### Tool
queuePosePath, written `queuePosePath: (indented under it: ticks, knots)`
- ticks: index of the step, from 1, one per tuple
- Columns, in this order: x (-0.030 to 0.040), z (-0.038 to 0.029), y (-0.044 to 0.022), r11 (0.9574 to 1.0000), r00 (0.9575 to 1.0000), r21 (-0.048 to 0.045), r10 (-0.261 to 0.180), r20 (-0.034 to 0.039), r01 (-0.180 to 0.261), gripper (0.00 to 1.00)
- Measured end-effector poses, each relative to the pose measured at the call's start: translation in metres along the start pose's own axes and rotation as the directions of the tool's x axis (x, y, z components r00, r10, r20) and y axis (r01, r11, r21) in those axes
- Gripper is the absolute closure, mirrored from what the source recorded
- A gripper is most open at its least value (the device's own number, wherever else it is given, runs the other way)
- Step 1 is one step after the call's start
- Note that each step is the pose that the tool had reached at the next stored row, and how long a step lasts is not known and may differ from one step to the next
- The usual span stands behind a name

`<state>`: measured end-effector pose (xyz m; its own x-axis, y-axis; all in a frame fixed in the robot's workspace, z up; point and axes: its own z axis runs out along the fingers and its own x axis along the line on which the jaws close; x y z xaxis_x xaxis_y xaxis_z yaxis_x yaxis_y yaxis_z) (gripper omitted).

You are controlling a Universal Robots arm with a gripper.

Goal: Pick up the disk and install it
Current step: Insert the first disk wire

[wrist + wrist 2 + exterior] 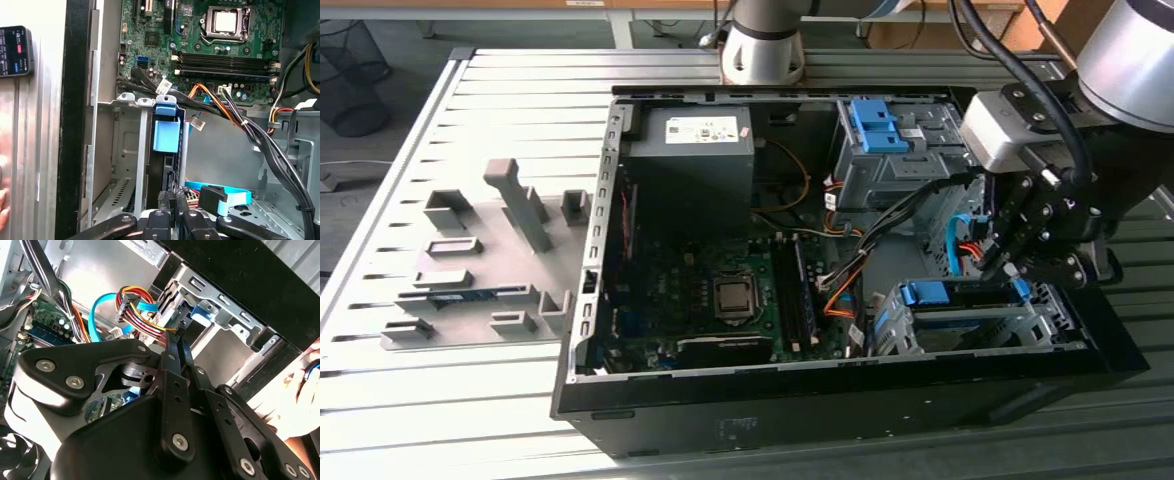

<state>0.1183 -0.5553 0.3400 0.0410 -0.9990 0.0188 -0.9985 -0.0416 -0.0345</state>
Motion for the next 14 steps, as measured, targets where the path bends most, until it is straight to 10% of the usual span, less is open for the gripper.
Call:
queuePosePath:
  ticks: [14]
  knots:
    - [-0.0008, 0.0040, 0.0003, 1.0000, 1.0000, 0.0003, 0.007, 0.0010, -0.007, 0.84]
